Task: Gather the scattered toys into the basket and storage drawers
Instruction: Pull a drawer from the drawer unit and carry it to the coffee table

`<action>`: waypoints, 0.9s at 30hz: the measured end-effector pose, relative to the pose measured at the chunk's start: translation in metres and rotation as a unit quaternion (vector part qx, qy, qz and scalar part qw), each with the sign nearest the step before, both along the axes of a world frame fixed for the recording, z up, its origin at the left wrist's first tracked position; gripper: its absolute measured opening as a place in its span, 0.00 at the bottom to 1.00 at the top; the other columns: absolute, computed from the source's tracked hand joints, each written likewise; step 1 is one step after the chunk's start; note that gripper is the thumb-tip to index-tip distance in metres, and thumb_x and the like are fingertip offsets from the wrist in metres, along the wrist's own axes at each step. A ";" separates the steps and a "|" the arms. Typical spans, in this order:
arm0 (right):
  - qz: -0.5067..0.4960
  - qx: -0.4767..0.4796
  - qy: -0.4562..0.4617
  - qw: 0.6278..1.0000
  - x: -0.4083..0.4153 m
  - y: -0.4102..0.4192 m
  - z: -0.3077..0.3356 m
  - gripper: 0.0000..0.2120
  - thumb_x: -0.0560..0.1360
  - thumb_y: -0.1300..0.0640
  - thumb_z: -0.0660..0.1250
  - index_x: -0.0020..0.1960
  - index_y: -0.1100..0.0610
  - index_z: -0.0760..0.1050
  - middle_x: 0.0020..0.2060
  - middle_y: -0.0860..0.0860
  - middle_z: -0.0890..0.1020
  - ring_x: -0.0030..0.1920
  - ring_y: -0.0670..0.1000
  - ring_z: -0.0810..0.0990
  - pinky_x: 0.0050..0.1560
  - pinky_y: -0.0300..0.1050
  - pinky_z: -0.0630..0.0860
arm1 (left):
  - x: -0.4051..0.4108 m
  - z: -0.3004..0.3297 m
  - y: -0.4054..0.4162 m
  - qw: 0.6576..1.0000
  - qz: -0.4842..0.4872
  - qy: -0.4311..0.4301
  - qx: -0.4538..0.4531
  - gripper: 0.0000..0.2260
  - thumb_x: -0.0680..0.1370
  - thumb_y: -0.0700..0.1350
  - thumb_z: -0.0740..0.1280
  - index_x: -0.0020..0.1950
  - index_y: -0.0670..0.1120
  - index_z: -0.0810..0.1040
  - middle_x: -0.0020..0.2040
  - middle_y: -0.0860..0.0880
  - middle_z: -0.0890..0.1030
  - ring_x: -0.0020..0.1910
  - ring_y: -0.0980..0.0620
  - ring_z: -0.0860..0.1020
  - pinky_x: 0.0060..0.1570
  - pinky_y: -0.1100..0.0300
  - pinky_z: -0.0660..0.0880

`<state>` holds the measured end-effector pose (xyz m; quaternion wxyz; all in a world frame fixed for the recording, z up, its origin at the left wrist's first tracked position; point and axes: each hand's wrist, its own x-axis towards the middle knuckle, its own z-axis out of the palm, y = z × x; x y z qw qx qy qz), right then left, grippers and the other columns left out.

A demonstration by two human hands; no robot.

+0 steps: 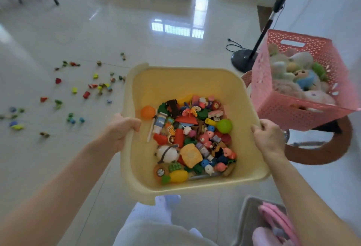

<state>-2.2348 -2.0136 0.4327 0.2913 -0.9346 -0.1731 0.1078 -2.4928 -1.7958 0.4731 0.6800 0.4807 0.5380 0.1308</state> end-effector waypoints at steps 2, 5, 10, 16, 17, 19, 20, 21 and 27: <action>0.024 -0.005 0.004 1.000 0.013 0.046 -0.009 0.07 0.75 0.58 0.64 0.48 0.62 0.78 0.45 0.60 0.81 0.48 0.61 0.78 0.43 0.48 0.70 | 0.003 -0.009 0.036 1.000 0.021 0.012 -0.002 0.25 0.61 0.30 0.63 0.59 0.33 0.72 0.50 0.35 0.75 0.45 0.39 0.76 0.39 0.49 0.75; 0.043 -0.027 0.010 0.999 0.028 0.108 -0.019 0.09 0.74 0.59 0.64 0.37 0.61 0.72 0.36 0.59 0.76 0.43 0.60 0.76 0.39 0.47 0.65 | 0.012 -0.020 0.088 0.999 0.039 0.019 -0.002 0.13 0.65 0.28 0.62 0.48 0.36 0.74 0.44 0.37 0.75 0.40 0.41 0.76 0.37 0.51 0.75; 0.069 -0.040 0.030 0.996 0.055 0.223 -0.014 0.07 0.76 0.59 0.64 0.45 0.63 0.77 0.45 0.62 0.80 0.47 0.61 0.78 0.46 0.49 0.70 | 0.034 -0.028 0.188 0.997 0.064 0.038 -0.014 0.13 0.69 0.26 0.57 0.48 0.37 0.73 0.39 0.42 0.75 0.37 0.45 0.75 0.33 0.53 0.73; 0.064 -0.038 0.050 0.996 0.089 0.314 -0.009 0.12 0.77 0.59 0.63 0.55 0.67 0.77 0.51 0.62 0.81 0.52 0.60 0.78 0.51 0.50 0.72 | 0.073 -0.029 0.288 0.997 0.063 0.050 -0.018 0.11 0.69 0.26 0.57 0.44 0.38 0.73 0.38 0.41 0.75 0.36 0.45 0.74 0.33 0.53 0.72; 0.060 -0.045 0.053 0.996 0.100 0.330 -0.010 0.12 0.77 0.59 0.63 0.55 0.66 0.77 0.51 0.62 0.81 0.51 0.60 0.77 0.49 0.48 0.71 | 0.084 -0.031 0.306 0.997 0.061 0.050 -0.020 0.11 0.69 0.26 0.57 0.43 0.39 0.73 0.38 0.41 0.74 0.36 0.45 0.74 0.33 0.54 0.71; 0.058 -0.050 0.058 0.995 0.122 0.360 -0.014 0.11 0.77 0.58 0.63 0.53 0.65 0.77 0.49 0.61 0.81 0.50 0.59 0.77 0.48 0.48 0.71 | 0.108 -0.036 0.337 0.996 0.060 0.058 -0.019 0.11 0.69 0.25 0.57 0.41 0.39 0.73 0.38 0.41 0.74 0.35 0.45 0.74 0.33 0.54 0.72; 0.054 -0.052 0.063 0.995 0.137 0.378 -0.019 0.10 0.77 0.58 0.63 0.51 0.64 0.78 0.48 0.61 0.81 0.49 0.60 0.78 0.48 0.49 0.72 | 0.123 -0.040 0.355 0.996 0.062 0.061 -0.022 0.11 0.69 0.25 0.57 0.40 0.39 0.73 0.38 0.41 0.74 0.35 0.45 0.74 0.33 0.54 0.72; 0.053 -0.057 0.065 0.995 0.155 0.398 -0.026 0.10 0.76 0.58 0.63 0.49 0.64 0.78 0.47 0.61 0.81 0.48 0.60 0.78 0.48 0.50 0.73 | 0.140 -0.046 0.376 0.995 0.064 0.068 -0.023 0.11 0.69 0.25 0.57 0.40 0.39 0.73 0.38 0.41 0.74 0.35 0.45 0.73 0.34 0.54 0.73; 0.057 -0.052 0.071 0.994 0.252 0.515 -0.048 0.11 0.76 0.58 0.63 0.50 0.67 0.77 0.46 0.63 0.81 0.49 0.62 0.78 0.50 0.53 0.74 | 0.234 -0.055 0.484 0.993 0.082 0.088 -0.012 0.09 0.69 0.26 0.58 0.42 0.37 0.73 0.37 0.40 0.74 0.37 0.43 0.74 0.34 0.54 0.73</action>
